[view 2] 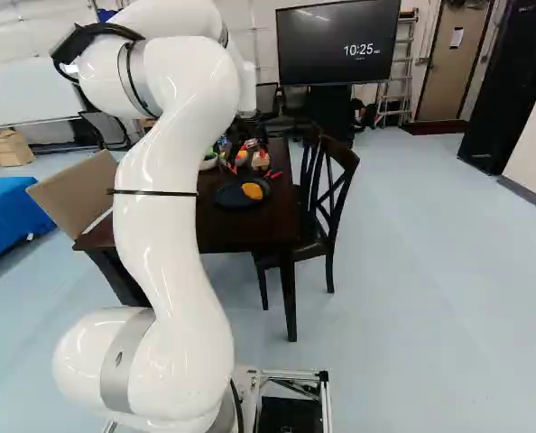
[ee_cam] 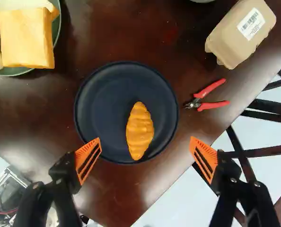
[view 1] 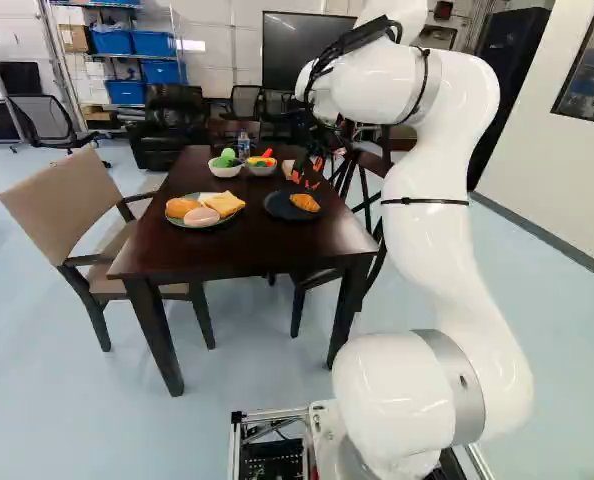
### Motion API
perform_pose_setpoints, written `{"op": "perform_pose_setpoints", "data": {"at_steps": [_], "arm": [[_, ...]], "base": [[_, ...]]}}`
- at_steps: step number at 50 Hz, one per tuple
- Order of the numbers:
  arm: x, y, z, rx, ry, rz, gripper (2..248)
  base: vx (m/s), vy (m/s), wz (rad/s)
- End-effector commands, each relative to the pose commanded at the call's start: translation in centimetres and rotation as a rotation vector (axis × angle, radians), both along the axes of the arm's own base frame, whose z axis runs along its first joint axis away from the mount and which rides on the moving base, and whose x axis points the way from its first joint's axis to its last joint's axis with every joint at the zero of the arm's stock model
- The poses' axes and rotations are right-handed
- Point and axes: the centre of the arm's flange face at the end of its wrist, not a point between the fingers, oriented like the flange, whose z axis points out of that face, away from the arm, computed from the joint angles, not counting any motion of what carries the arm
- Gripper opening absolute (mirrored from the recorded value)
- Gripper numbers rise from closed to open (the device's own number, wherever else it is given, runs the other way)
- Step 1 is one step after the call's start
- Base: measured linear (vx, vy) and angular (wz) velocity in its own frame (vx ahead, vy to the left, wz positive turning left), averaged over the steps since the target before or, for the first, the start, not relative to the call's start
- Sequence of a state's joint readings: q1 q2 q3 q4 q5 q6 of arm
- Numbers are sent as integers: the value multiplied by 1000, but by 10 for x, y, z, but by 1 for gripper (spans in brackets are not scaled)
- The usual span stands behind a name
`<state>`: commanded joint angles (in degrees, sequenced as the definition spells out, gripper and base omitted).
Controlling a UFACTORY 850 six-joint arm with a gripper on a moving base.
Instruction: Move the croissant to the empty plate
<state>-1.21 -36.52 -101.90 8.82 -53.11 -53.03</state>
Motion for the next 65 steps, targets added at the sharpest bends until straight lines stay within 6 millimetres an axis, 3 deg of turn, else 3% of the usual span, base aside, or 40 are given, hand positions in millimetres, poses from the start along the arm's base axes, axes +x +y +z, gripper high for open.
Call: {"op": "perform_pose_setpoints", "data": {"at_steps": [42, 65], "arm": [[-2, 2, 59, 7, 2, 19, 247], [-2, 2, 58, 7, 0, 17, 247]], "base": [[0, 0, 0], [0, 0, 0]]}}
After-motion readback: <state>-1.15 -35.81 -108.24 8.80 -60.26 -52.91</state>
